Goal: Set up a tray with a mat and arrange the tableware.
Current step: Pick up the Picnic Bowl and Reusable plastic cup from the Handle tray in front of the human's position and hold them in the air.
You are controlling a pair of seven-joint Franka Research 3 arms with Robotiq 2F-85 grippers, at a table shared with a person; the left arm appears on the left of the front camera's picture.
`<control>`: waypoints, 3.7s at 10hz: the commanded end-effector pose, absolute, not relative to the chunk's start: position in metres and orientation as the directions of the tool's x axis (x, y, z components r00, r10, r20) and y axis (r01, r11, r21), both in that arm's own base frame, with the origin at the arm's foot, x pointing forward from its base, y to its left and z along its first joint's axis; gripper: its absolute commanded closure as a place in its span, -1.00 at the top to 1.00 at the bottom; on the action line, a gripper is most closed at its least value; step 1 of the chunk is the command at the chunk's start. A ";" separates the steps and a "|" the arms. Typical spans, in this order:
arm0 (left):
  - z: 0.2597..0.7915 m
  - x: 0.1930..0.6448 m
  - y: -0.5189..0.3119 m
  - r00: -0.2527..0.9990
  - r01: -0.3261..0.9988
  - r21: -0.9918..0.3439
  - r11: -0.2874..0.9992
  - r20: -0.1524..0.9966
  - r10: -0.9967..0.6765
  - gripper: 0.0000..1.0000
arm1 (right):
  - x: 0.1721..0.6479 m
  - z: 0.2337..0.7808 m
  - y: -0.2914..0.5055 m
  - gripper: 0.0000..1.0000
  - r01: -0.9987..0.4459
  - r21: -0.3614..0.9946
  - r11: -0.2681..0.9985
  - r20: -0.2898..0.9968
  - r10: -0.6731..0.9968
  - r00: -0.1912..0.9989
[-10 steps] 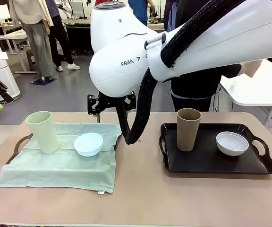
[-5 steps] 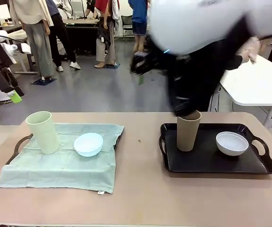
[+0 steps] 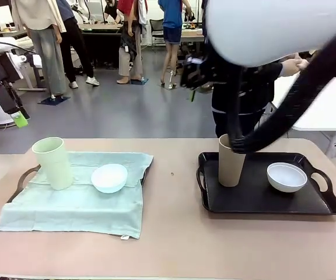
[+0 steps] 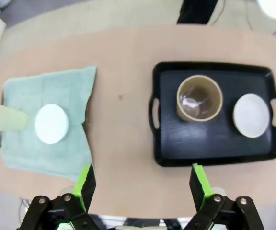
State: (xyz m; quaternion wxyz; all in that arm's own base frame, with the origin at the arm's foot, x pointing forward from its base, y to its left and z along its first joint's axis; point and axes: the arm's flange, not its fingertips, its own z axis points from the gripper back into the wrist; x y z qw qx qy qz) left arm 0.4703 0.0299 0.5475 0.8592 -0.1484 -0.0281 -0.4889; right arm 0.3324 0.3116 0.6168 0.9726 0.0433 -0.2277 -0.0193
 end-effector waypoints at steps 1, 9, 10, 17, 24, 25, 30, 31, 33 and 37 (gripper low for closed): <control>0.555 0.483 0.018 0.654 0.754 -0.312 0.578 0.283 -0.701 1.00 | 0.334 0.641 0.263 1.00 0.004 0.281 0.960 0.373 -0.113 0.921; 0.564 0.475 0.031 0.699 0.715 -0.391 0.580 0.380 -0.606 1.00 | 0.359 0.653 0.092 1.00 -0.009 0.753 0.658 0.304 -0.336 0.891; 0.564 0.473 0.034 0.686 0.727 -0.412 0.549 0.414 -0.598 1.00 | 0.361 0.629 0.059 1.00 0.023 0.825 0.565 0.236 -0.382 0.893; 0.536 0.391 0.081 0.956 0.278 -0.899 0.339 0.294 -0.005 1.00 | 0.289 0.541 -0.095 1.00 -0.130 0.992 -0.009 0.128 -0.084 0.988; 0.529 0.416 0.082 0.956 0.292 -0.886 0.360 0.285 -0.073 1.00 | 0.287 0.550 -0.098 1.00 -0.176 0.984 -0.038 0.176 -0.009 0.984; 0.529 0.416 0.082 0.956 0.292 -0.886 0.360 0.285 -0.073 1.00 | 0.287 0.550 -0.098 1.00 -0.176 0.984 -0.038 0.176 -0.009 0.984; 0.529 0.416 0.082 0.956 0.292 -0.886 0.360 0.285 -0.073 1.00 | 0.287 0.550 -0.098 1.00 -0.176 0.984 -0.038 0.176 -0.009 0.984; 0.529 0.416 0.082 0.956 0.292 -0.886 0.360 0.285 -0.073 1.00 | 0.287 0.550 -0.098 1.00 -0.176 0.984 -0.038 0.176 -0.009 0.984; 0.529 0.416 0.082 0.956 0.292 -0.886 0.360 0.285 -0.073 1.00 | 0.287 0.550 -0.098 1.00 -0.176 0.984 -0.038 0.176 -0.009 0.984; 0.529 0.416 0.082 0.956 0.292 -0.886 0.360 0.285 -0.073 1.00 | 0.287 0.550 -0.098 1.00 -0.176 0.984 -0.038 0.176 -0.009 0.984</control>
